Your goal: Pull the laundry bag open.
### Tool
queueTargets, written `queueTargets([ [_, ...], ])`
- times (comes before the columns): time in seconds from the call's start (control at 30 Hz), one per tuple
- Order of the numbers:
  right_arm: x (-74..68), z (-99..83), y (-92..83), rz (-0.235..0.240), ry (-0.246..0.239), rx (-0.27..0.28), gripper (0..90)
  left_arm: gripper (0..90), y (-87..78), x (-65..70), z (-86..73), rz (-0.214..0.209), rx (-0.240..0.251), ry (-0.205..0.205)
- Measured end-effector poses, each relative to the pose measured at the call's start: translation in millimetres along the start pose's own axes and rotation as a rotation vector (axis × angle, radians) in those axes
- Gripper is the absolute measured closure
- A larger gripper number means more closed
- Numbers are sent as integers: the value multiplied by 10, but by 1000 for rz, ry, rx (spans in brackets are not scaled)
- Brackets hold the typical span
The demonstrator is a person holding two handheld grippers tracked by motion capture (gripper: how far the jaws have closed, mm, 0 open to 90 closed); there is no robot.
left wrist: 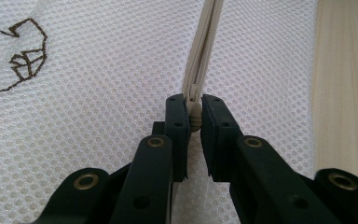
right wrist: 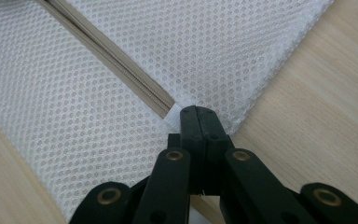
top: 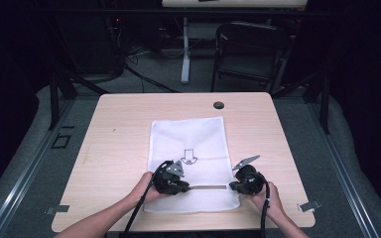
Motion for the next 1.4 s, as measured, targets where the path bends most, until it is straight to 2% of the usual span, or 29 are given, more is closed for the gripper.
queueTargets([
  [0.2,-3,-3,-1,-3,4,3,900,816,-30,5,10,15,6,5],
  [0.23,2,-2,0,-4,5,4,900,817,-48,-4,-8,21,-7,9],
  [0.3,-3,-1,0,-2,5,3,900,816,-56,-1,-24,17,10,-2],
  [0.43,6,1,2,1,0,2,900,816,-84,-2,-78,14,2,-10],
  [0.47,-5,-2,-2,5,15,-1,900,816,-101,-8,-88,22,-6,-5],
  [0.5,-4,-2,-1,5,14,-1,900,816,-103,-3,-78,15,11,-13],
  [0.63,6,-4,-4,-1,9,-4,900,816,-115,4,-85,20,11,-13],
  [0.73,5,0,0,1,4,0,900,817,-139,-2,-139,23,-7,-15],
  [0.83,-4,-1,-1,7,13,-2,900,816,-165,5,-176,15,-5,-27],
  [0.87,-2,-1,-2,7,14,-2,900,816,-170,12,-175,12,9,-37],
  [0.93,-3,2,3,9,15,3,900,816,-180,17,-182,17,-4,-24],
  [1.13,0,-1,-1,6,12,-1,900,816,-207,20,-196,18,-4,-20],
  [1.4,5,-1,-2,10,13,-2,900,816,-262,13,-263,21,-3,-36],
])
Point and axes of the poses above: each handheld gripper's, and its own axes: y roughly forward along the jaws, z roughly out of its top, x roughly to its right, the point moved 9 cm from there along y, roughly forward along the jaws, and after that the axes turned 15 degrees about y, right-handed, at the moved point
